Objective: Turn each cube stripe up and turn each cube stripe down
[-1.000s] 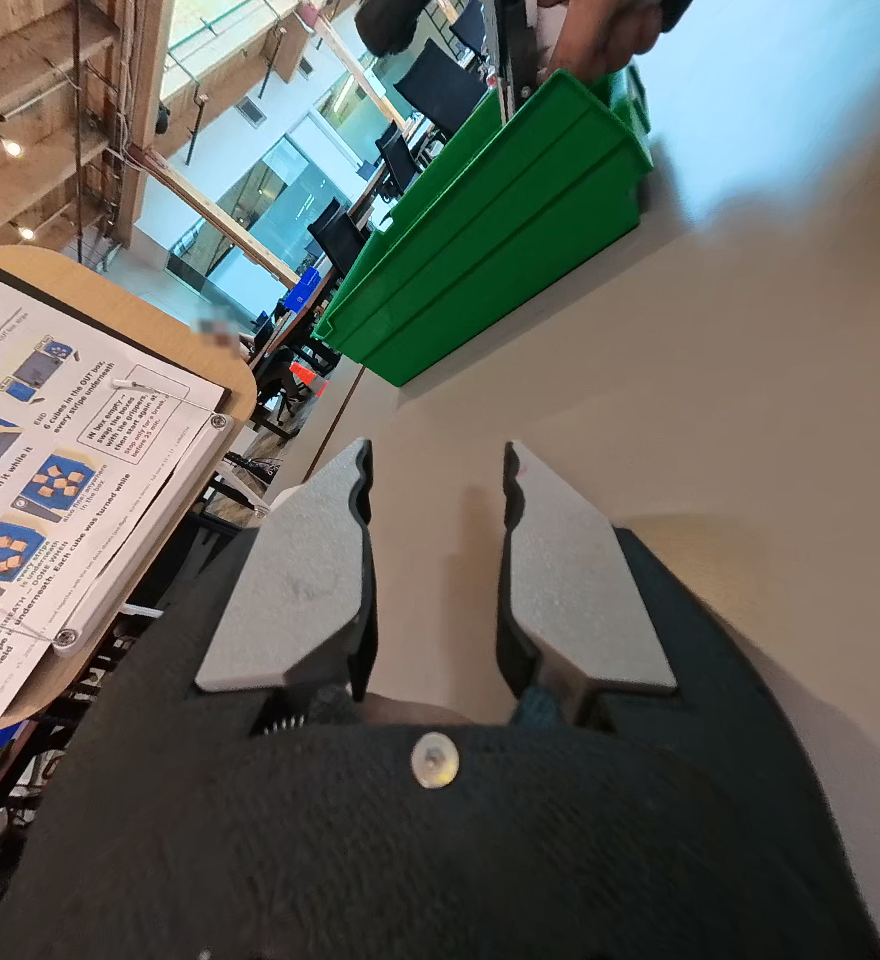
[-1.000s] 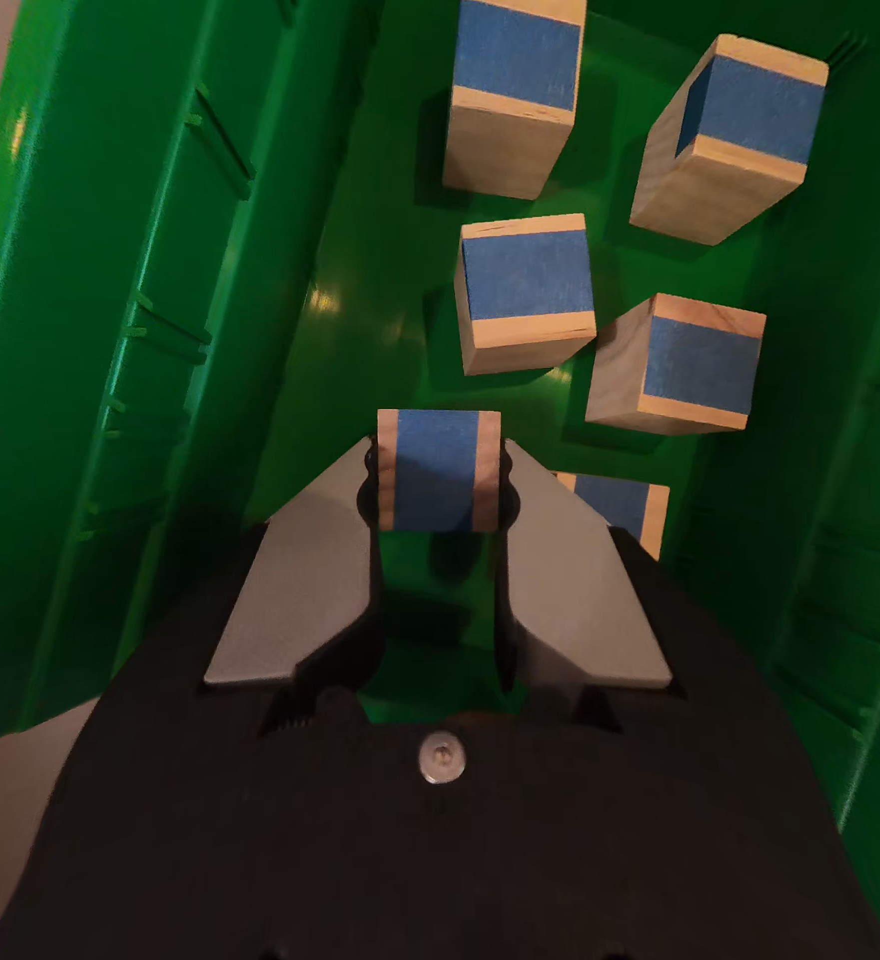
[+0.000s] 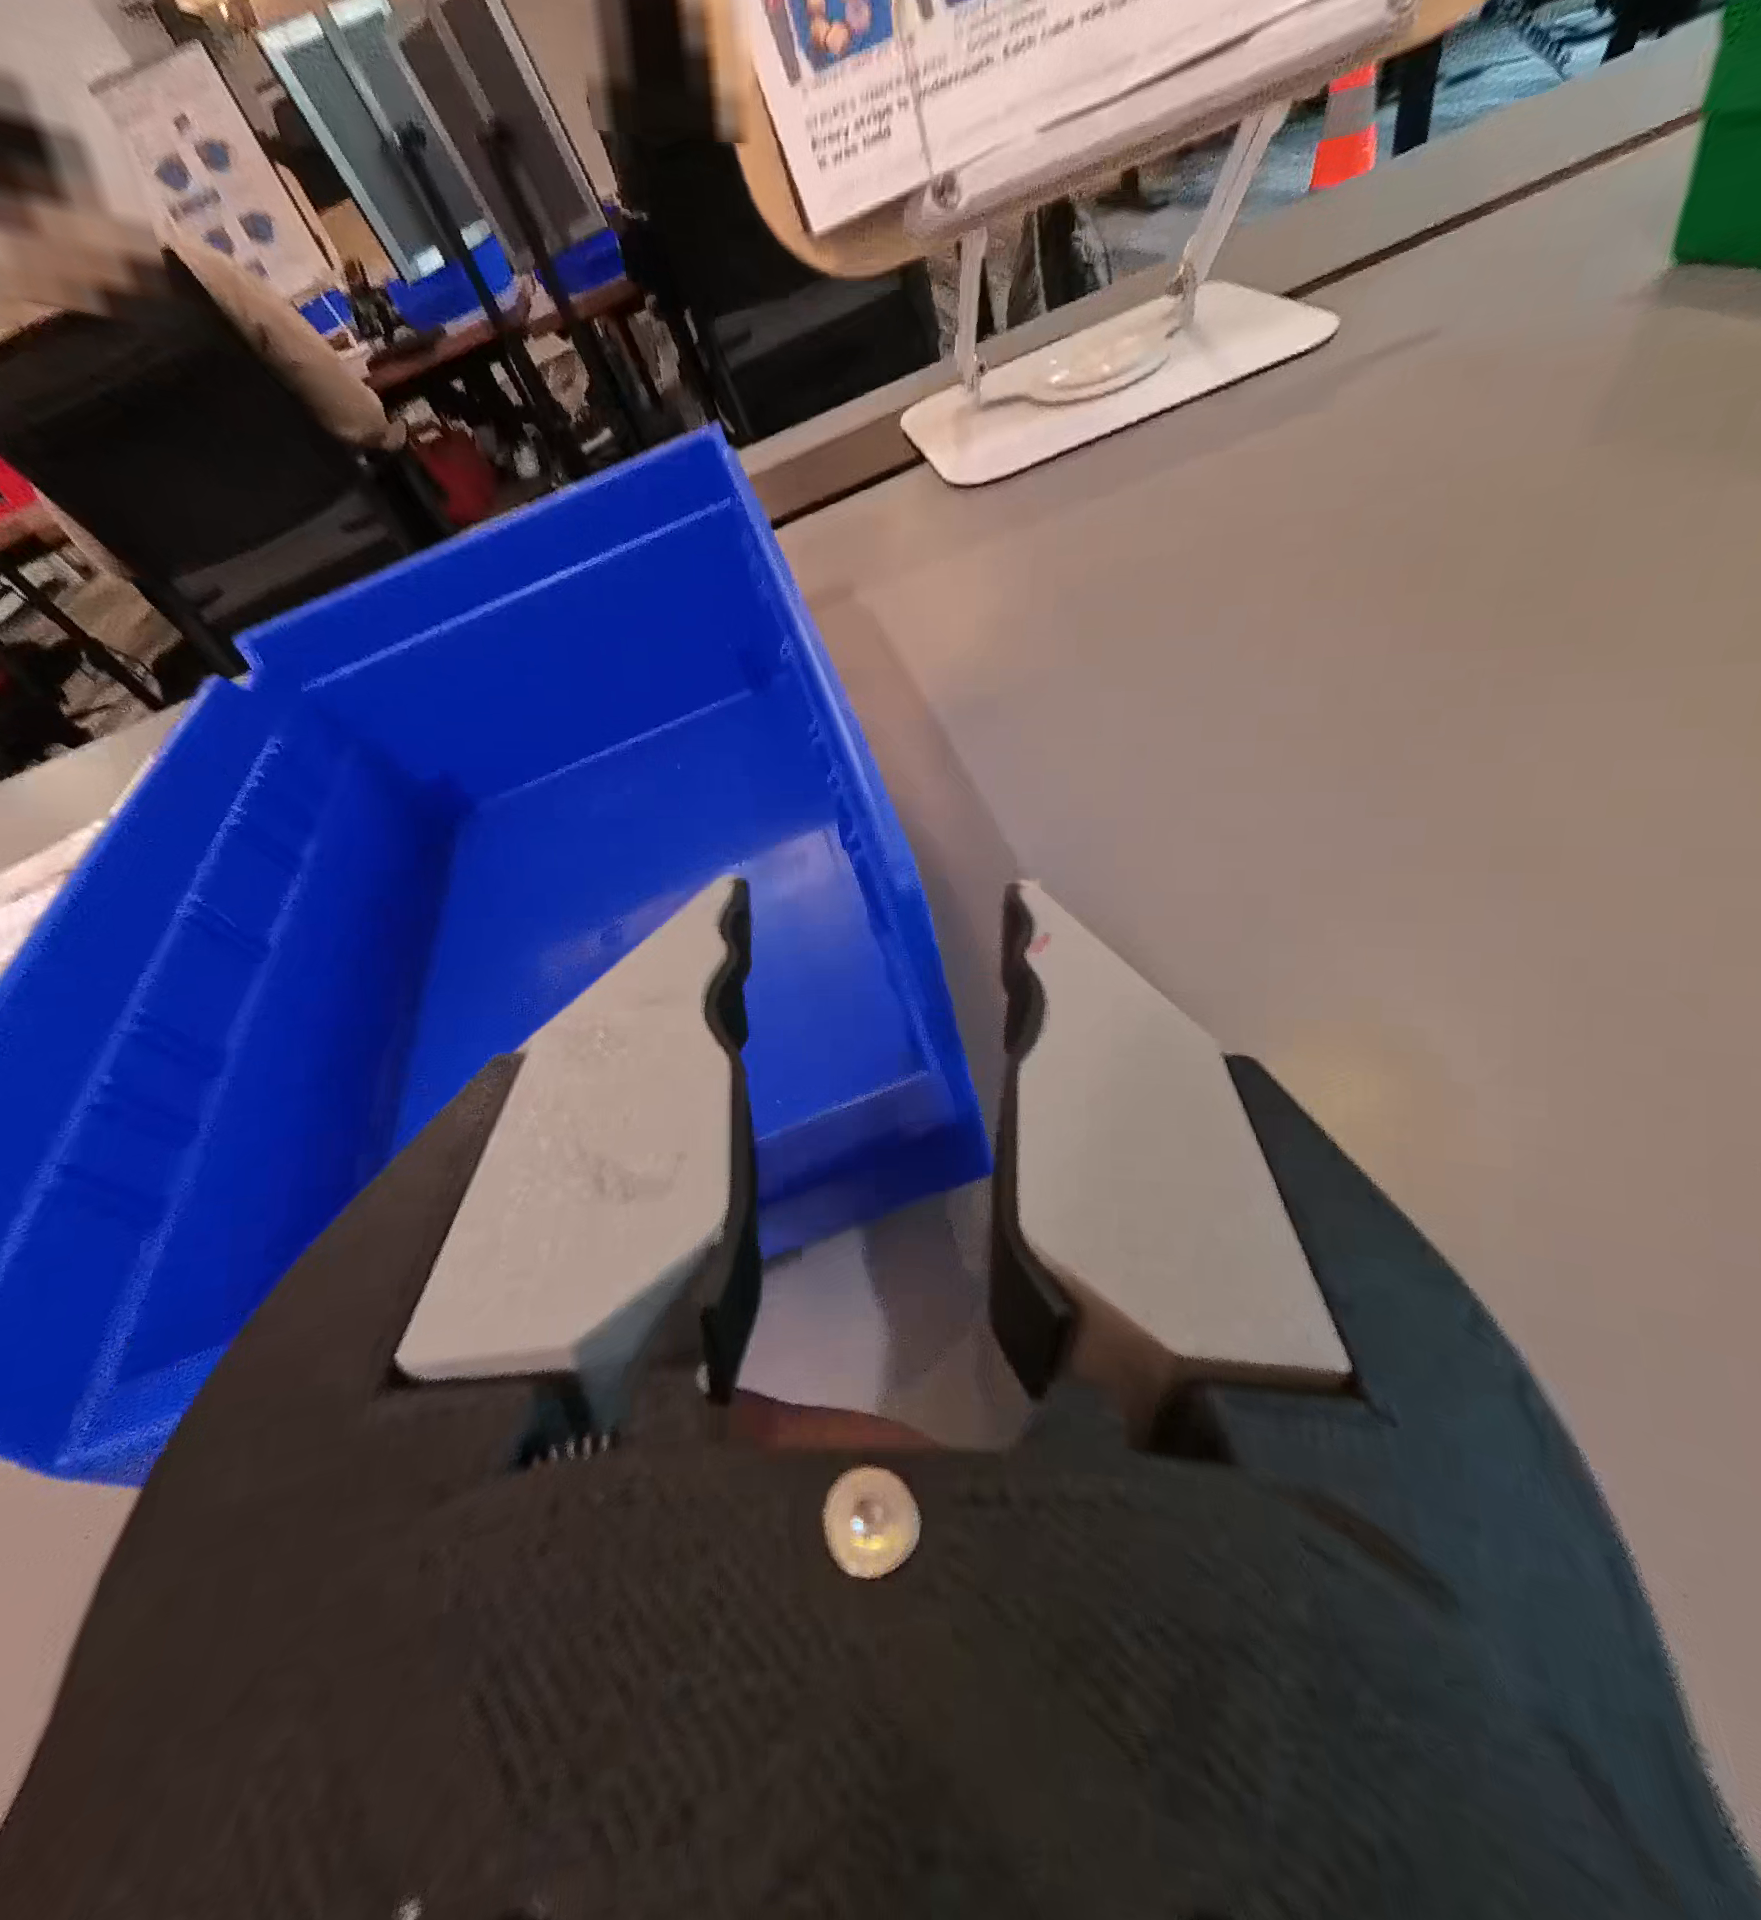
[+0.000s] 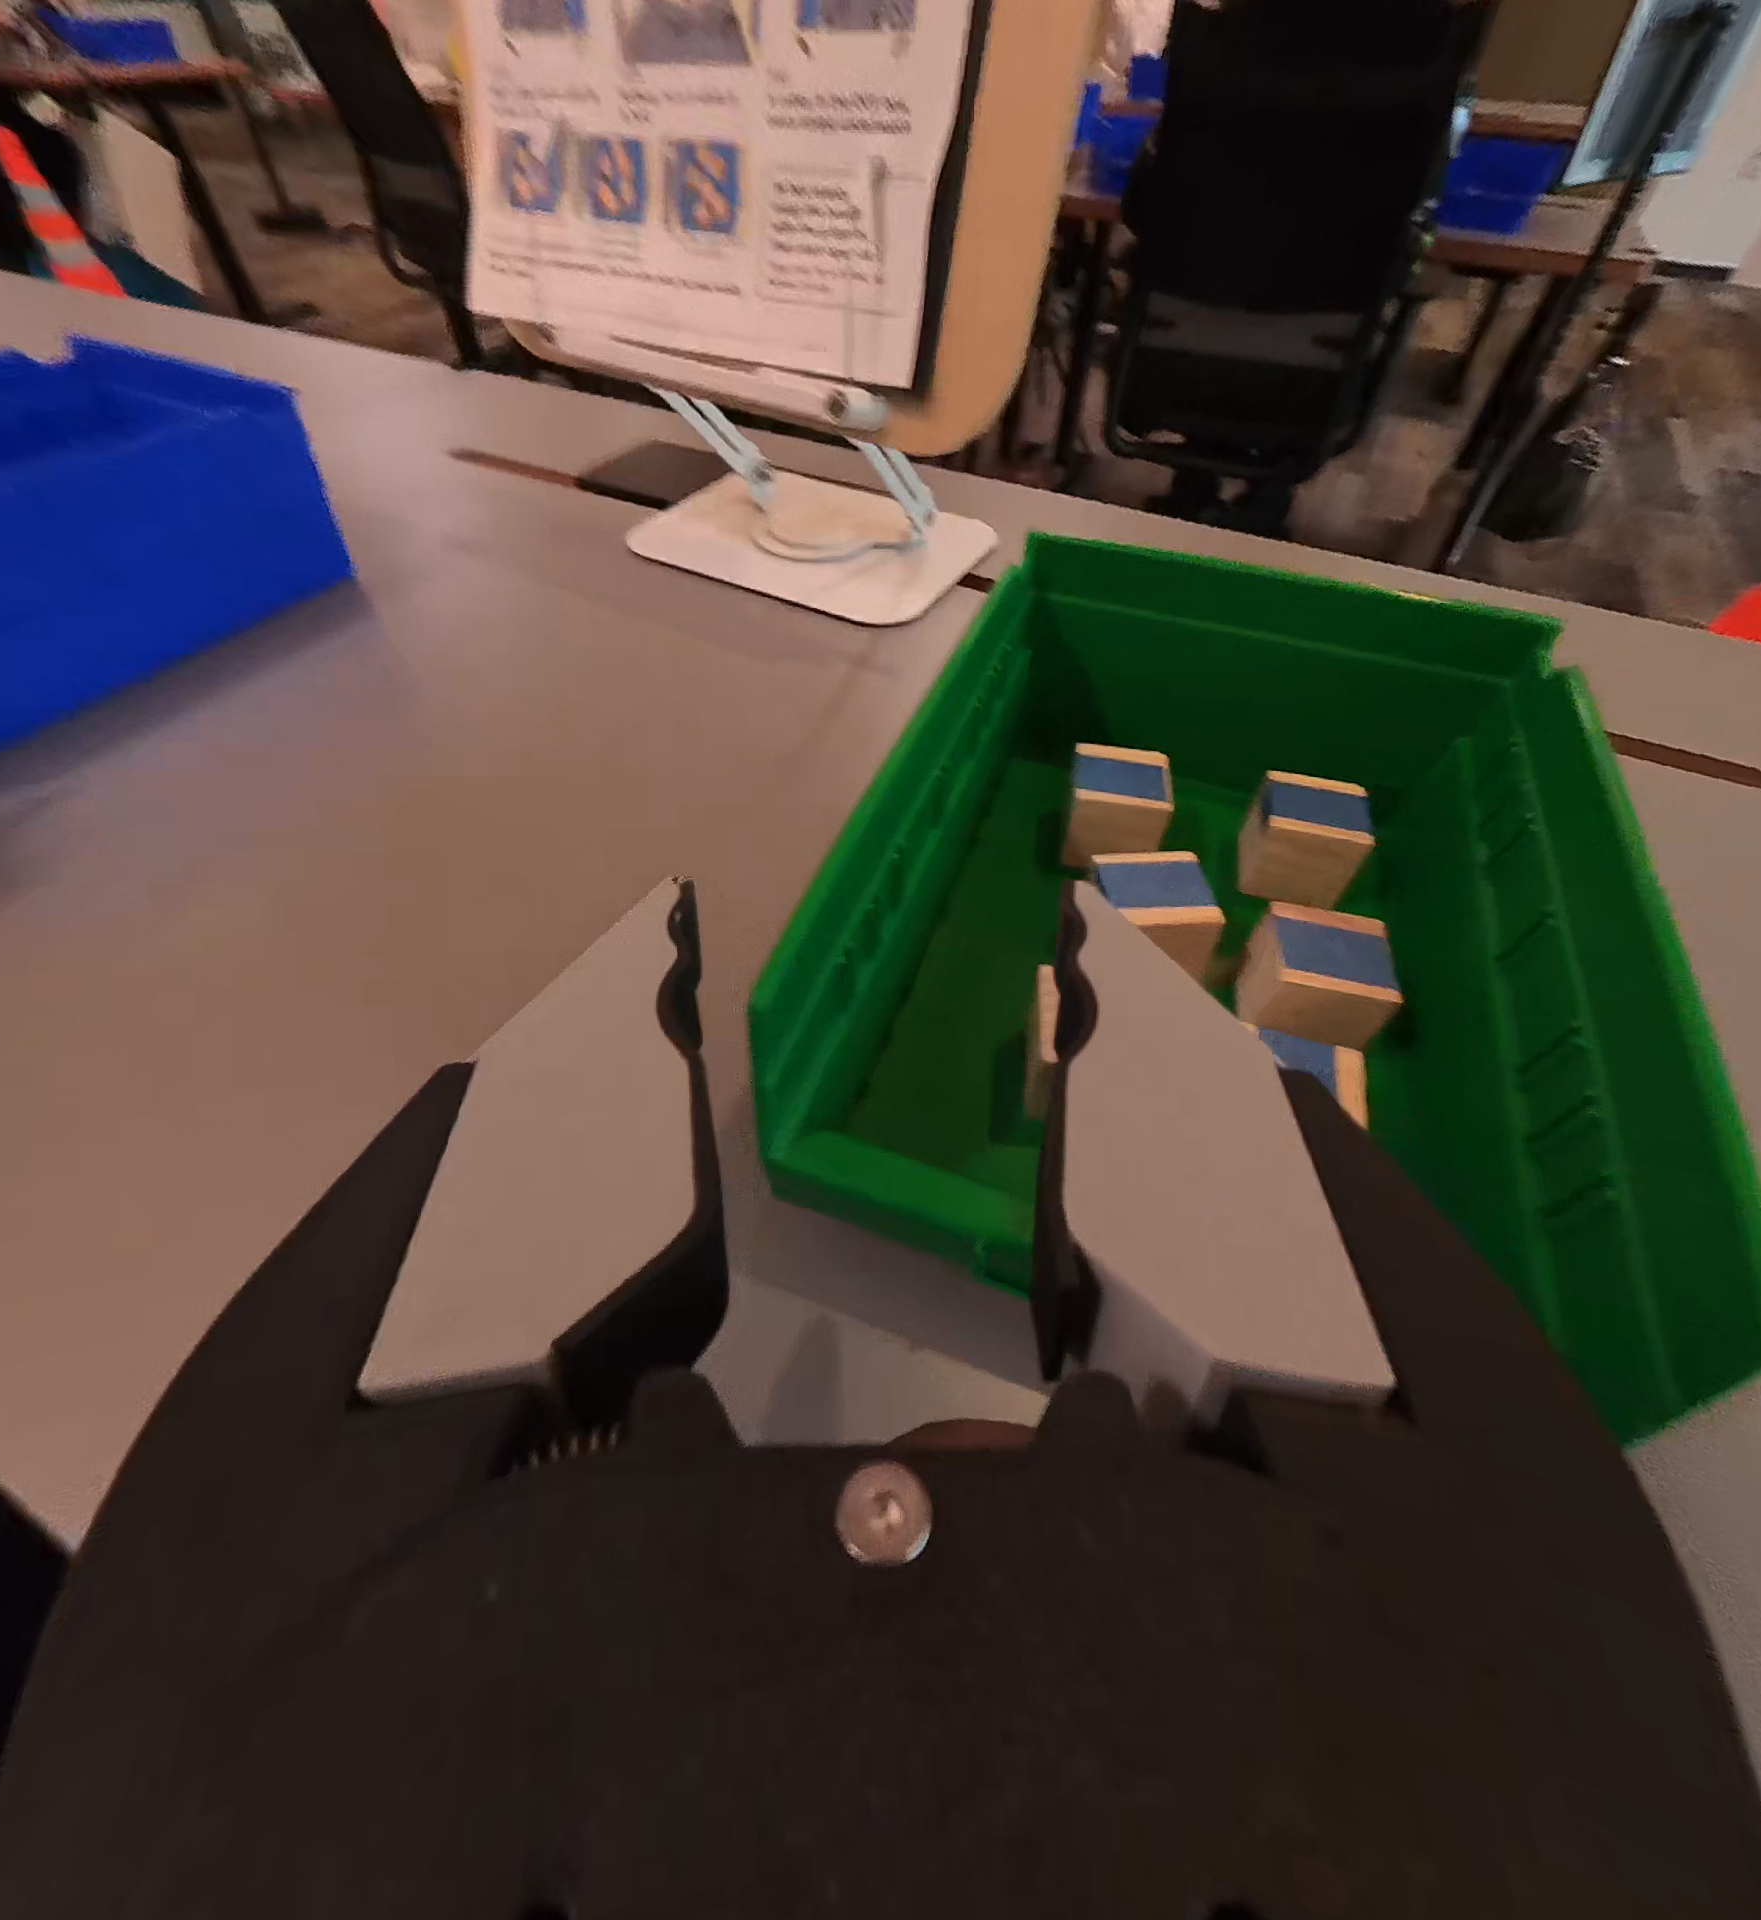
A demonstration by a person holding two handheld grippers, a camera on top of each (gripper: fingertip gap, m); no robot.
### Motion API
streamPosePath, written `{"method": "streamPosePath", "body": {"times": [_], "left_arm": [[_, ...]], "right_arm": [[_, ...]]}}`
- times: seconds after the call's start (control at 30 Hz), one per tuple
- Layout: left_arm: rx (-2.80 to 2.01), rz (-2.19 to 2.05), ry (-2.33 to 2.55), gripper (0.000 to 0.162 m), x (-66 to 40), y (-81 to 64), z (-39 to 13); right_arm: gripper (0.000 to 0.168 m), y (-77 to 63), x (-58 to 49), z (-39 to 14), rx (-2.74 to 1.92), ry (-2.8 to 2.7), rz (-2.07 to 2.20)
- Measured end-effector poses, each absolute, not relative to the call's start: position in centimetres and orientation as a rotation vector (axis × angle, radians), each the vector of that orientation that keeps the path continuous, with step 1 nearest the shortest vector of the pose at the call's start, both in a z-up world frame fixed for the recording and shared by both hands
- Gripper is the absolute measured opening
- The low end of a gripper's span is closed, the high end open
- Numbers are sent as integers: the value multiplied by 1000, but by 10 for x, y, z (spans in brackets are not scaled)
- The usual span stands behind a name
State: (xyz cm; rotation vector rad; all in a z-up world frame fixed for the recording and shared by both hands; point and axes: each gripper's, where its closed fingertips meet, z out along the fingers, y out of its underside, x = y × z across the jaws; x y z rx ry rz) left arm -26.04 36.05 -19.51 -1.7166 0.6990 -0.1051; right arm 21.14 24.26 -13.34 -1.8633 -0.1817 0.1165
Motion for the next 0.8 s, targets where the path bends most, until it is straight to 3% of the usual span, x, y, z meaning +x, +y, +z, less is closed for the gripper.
{"method": "streamPosePath", "body": {"times": [0.07, 0.23, 0.33, 0.37, 0.43, 0.6, 0.8], "left_arm": [[-1722, -105, 700, 31, -262, 366, -201], [-1727, -96, 726, 23, -262, 370, -207], [-1716, -59, 748, 7, -261, 372, -209], [-1711, -23, 748, 6, -264, 374, -208], [-1695, 28, 722, 2, -274, 380, -201], [-1588, -144, 626, 0, -283, 383, -128], [-1395, -232, 580, 0, -253, 367, -21]], "right_arm": [[69, 239, 201, -131, -1861, -199, 122], [74, 250, 178, -162, -1936, -237, 68], [72, 261, 171, -197, -2009, -213, 80], [61, 264, 172, -207, -2038, -203, 69], [14, 270, 184, -224, -2094, -189, -36], [9, 281, 161, -224, -2104, -217, -172], [20, 308, 31, -224, -2072, -243, -75]]}}
